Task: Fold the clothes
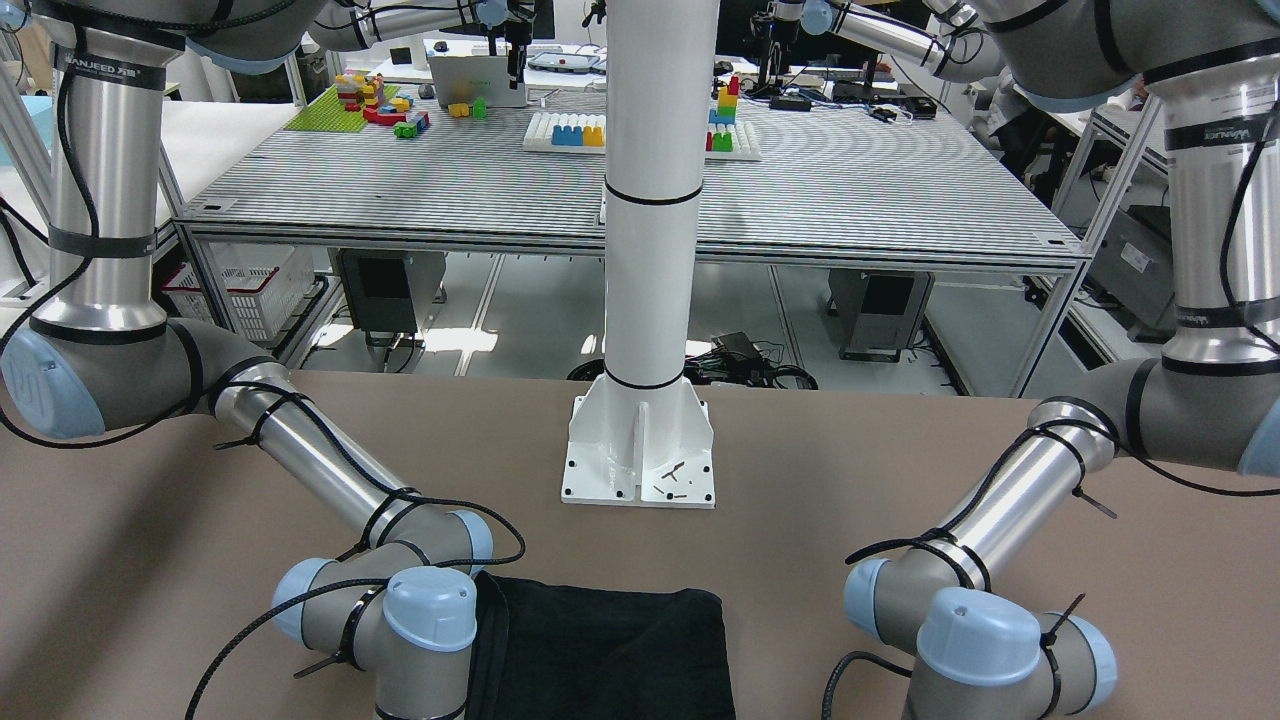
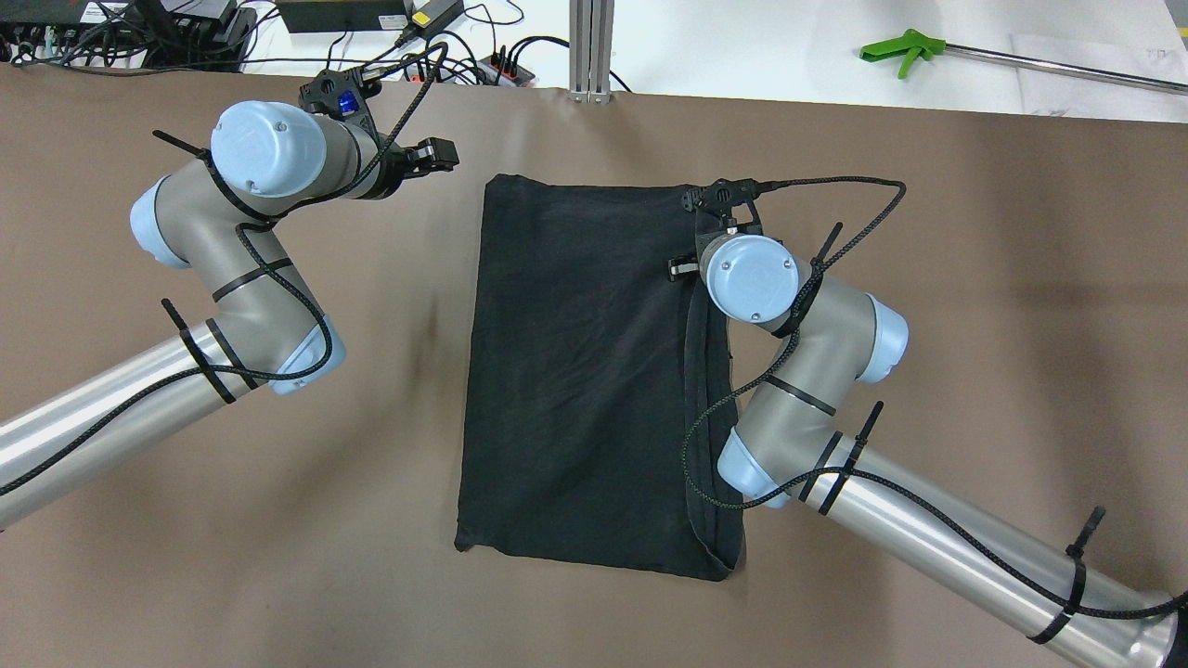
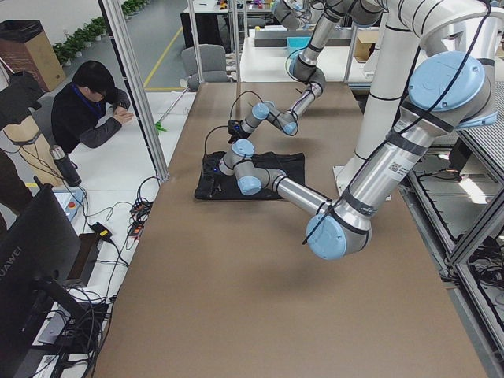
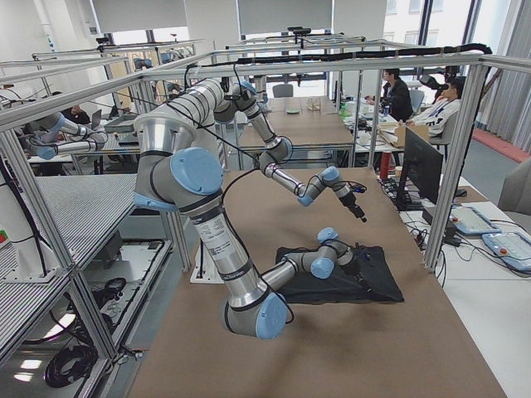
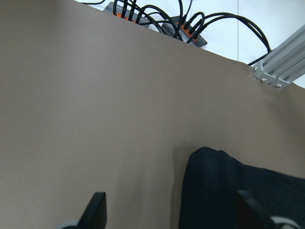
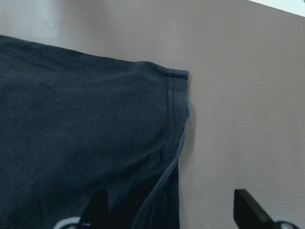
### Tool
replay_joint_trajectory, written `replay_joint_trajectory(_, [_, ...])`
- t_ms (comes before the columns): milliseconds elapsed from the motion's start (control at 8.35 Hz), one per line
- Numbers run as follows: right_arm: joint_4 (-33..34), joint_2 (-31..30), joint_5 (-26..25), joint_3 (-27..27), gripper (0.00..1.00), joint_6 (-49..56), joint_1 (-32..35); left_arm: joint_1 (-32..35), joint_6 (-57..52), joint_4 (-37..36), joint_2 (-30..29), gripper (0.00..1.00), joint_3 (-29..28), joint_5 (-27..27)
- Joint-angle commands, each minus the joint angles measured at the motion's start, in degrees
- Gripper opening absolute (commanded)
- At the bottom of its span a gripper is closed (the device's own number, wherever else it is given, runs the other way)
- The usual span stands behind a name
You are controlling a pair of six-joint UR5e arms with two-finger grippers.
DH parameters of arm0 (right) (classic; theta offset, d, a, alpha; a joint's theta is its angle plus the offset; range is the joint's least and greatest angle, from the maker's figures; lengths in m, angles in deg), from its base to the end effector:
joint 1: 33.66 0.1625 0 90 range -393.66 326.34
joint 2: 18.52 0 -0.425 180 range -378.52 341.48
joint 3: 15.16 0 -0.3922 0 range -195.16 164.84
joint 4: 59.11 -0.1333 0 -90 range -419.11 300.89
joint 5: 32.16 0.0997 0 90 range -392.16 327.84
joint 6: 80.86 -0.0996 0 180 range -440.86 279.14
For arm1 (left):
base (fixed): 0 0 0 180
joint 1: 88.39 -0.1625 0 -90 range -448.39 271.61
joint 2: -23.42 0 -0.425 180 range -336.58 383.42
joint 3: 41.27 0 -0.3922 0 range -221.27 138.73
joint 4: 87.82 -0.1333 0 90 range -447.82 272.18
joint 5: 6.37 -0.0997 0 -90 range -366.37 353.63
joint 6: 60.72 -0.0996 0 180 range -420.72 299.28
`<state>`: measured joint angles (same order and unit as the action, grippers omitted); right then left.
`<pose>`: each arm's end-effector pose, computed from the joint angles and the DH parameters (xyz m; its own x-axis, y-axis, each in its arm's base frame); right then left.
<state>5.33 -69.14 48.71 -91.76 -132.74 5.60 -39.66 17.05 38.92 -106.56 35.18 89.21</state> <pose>-0.4950 -0.5972 0.3023 0.8240 -0.1137 0.5551 -0.2700 0.7825 0.5610 0.4069 -0.6511 0.2694 0.4373 -0.1787 -0.8814 0.6121 0.7772 0.1461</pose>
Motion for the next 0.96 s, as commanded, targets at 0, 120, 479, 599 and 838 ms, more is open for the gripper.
replay_joint_trajectory(0, [1.83,-0.18,-0.36,-0.14,0.93,-2.52,-1.81,-0.03,0.02,0.0,-0.01,0.95,0.02,0.05])
replay_joint_trajectory(120, [1.66,-0.27,-0.54,0.57,0.93,-2.52,-1.9,-0.12,0.36,0.0,-0.01,0.95,0.19,-0.04])
replay_joint_trajectory(479, [2.36,-0.88,0.77,0.4,0.89,-2.35,-1.56,-0.38,0.54,0.0,-0.09,0.95,0.28,-0.56])
replay_joint_trajectory(599, [2.36,-2.19,1.3,0.31,0.89,-2.26,-1.38,-0.56,0.63,0.0,-0.09,0.95,0.19,-1.18])
replay_joint_trajectory(838, [2.62,-3.87,6.88,-0.3,0.88,-1.3,1.24,-0.65,0.63,0.0,-0.36,0.95,-0.07,-1.27])
